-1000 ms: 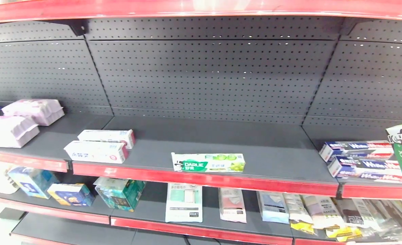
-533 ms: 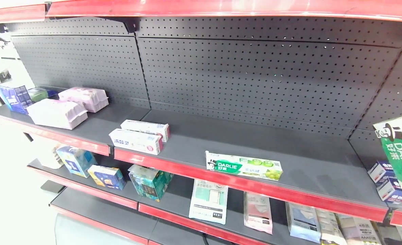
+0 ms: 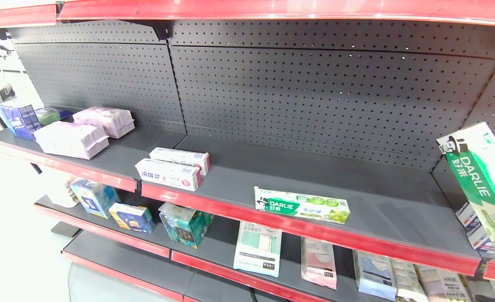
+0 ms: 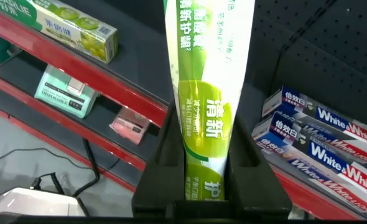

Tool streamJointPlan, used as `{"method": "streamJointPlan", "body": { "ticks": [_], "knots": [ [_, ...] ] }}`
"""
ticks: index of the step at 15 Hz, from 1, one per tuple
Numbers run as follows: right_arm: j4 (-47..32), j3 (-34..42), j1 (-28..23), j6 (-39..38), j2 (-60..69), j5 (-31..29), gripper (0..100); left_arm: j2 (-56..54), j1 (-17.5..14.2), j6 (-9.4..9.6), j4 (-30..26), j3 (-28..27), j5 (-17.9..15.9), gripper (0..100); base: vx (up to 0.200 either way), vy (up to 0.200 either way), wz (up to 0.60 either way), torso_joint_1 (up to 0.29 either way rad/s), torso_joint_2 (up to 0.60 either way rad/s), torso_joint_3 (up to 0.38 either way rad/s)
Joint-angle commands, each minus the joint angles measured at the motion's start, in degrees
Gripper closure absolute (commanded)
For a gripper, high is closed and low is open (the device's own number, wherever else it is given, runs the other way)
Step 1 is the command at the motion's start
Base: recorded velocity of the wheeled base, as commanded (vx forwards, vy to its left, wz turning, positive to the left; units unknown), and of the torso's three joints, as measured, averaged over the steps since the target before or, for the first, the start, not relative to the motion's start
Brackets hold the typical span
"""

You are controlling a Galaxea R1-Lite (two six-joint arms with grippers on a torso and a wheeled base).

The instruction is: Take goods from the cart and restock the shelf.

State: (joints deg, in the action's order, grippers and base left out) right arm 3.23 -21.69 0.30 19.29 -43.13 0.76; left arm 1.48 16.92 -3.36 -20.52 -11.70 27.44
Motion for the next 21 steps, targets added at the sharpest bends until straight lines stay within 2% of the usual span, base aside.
{"method": "streamJointPlan", "body": {
  "ticks": [1,2,3,4,5,7,8,9,10,11,13,14,15,16,18,19,20,21],
  "knots": [
    [0.1,0.0,0.0,0.6,-0.4,0.0,100,2.0,-0.4,-0.15,0.0,0.2,0.9,0,0.000,0.000,0.00,0.000,0.00,0.000],
    [0.0,0.1,0.0,0.7,0.1,0.0,100,4.4,-2.6,-0.24,0.1,0.2,1.0,0,0.000,0.000,0.00,0.000,0.00,0.000],
    [0.0,0.2,0.0,0.7,0.2,0.0,100,6.5,-7.1,-0.41,0.5,0.1,0.8,0,0.000,0.000,0.00,0.000,0.00,0.000],
    [0.0,0.2,0.0,0.7,0.3,0.0,100,7.7,-10.2,-1.12,0.7,0.2,0.7,0,0.000,0.000,0.00,0.000,0.00,0.000],
    [0.0,0.3,0.0,0.7,0.6,0.0,100,7.1,-14.4,-1.65,0.9,1.0,-1.5,0,0.000,0.000,0.00,0.000,0.00,0.000],
    [0.0,0.8,-0.1,0.7,0.7,0.0,100,4.0,-14.6,-1.03,1.0,1.2,-3.1,0,0.000,0.000,0.00,0.000,0.00,0.000],
    [0.0,1.0,-0.1,0.6,0.7,0.0,100,2.7,-14.2,-1.91,2.9,2.1,-10.5,0,0.000,0.000,0.00,0.000,0.00,0.000],
    [0.0,1.2,-0.1,0.7,0.6,0.0,100,2.7,-14.3,-2.44,8.2,4.7,-17.4,0,0.000,0.000,0.00,0.000,0.00,0.000],
    [0.0,1.4,-0.1,0.7,0.5,0.0,100,2.7,-14.2,-1.47,14.8,7.5,-22.4,0,0.000,0.000,0.00,0.000,0.00,0.000],
    [0.1,1.4,-0.1,0.7,0.3,0.0,100,2.8,-14.2,2.22,15.9,8.1,-29.0,0,0.000,0.000,0.00,0.000,0.00,0.000],
    [0.1,1.1,-0.1,0.7,0.0,0.0,100,2.8,-14.2,3.80,15.9,8.1,-35.6,0,0.000,0.000,0.00,0.000,0.00,0.000],
    [0.1,1.1,-0.1,0.7,0.0,0.0,100,3.0,-14.2,2.49,15.9,8.1,-33.0,0,0.000,0.000,0.00,0.000,0.00,0.000],
    [0.1,1.2,-0.2,0.7,0.2,0.0,100,3.4,-14.2,0.20,15.9,8.2,-28.3,0,0.000,0.000,0.00,0.000,0.00,0.000],
    [0.1,1.2,-0.3,0.7,0.3,-0.1,100,5.5,-14.2,-0.41,16.1,8.3,-25.3,0,0.000,0.000,0.00,0.000,0.00,0.000],
    [0.1,1.0,-0.3,0.7,0.3,-0.1,100,7.0,-14.2,0.46,16.4,8.4,-25.0,0,0.000,0.000,0.00,0.000,0.00,0.000],
    [0.1,0.9,-0.3,0.7,0.1,-0.1,100,8.0,-14.7,0.99,16.5,8.5,-23.7,0,0.000,0.000,0.00,0.000,0.00,0.000],
    [0.1,1.1,-0.3,0.7,0.1,-0.1,100,8.3,-16.7,0.90,16.8,8.5,-21.5,0,0.000,0.000,0.00,0.000,0.00,0.000],
    [0.1,1.3,-0.3,0.7,0.1,-0.1,100,8.3,-19.4,0.90,17.3,8.8,-20.9,0,0.000,0.000,0.00,0.000,0.00,0.000]
  ]
}}
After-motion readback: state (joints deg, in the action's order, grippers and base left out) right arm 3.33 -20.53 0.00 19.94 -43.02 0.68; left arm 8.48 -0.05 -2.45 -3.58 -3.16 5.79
